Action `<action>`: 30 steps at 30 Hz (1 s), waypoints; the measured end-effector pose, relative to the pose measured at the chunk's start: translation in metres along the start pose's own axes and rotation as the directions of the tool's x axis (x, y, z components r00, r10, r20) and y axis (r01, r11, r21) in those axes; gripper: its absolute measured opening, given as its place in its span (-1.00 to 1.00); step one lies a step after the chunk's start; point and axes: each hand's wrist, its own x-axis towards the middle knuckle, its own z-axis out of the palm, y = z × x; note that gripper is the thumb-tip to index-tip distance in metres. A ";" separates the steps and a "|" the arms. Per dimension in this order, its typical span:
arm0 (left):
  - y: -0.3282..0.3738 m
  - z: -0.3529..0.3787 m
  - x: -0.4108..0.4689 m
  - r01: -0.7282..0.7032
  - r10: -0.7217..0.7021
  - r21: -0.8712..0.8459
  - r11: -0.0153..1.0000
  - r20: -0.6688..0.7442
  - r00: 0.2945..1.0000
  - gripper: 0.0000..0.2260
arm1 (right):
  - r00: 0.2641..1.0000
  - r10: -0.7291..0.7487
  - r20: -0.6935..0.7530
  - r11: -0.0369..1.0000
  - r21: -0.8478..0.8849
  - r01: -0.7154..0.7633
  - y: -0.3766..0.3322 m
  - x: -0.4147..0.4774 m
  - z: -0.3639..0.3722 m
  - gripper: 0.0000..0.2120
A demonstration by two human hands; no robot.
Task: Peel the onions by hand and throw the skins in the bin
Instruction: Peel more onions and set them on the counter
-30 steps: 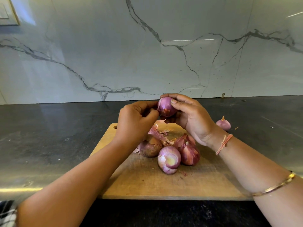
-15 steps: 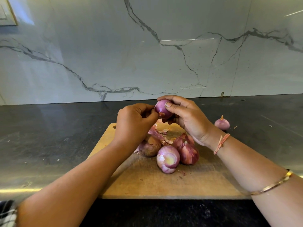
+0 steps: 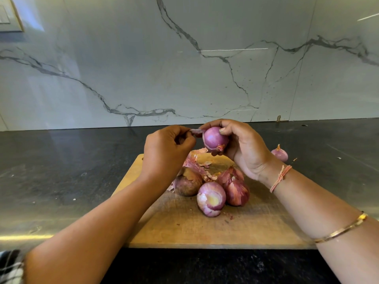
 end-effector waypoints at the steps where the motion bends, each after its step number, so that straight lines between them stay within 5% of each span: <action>1: 0.000 0.000 0.000 0.002 -0.002 0.003 1.000 0.000 1.000 -0.90 | 1.000 0.001 0.002 1.000 0.016 -0.001 0.000 -0.001 -0.001 -0.70; 7: -0.009 -0.004 0.007 0.077 -0.077 0.011 0.997 -0.023 0.997 -0.86 | 0.999 -0.034 -0.009 0.991 0.132 0.035 -0.005 0.000 -0.007 -0.65; 17: 0.003 -0.004 -0.001 -0.027 0.017 0.078 0.997 0.125 0.992 -0.86 | 1.000 0.031 -0.006 0.982 0.186 -0.029 -0.006 -0.002 -0.004 -0.70; 23: 0.008 -0.005 -0.005 -0.099 0.094 0.012 0.995 0.214 0.972 -0.62 | 0.996 0.056 0.075 0.991 0.115 -0.064 -0.001 -0.001 -0.003 -0.72; 30: 0.010 -0.002 -0.007 0.039 -0.001 -0.137 0.990 0.266 0.964 -0.83 | 0.996 0.048 0.081 0.999 -0.019 -0.047 0.003 -0.001 0.000 -0.66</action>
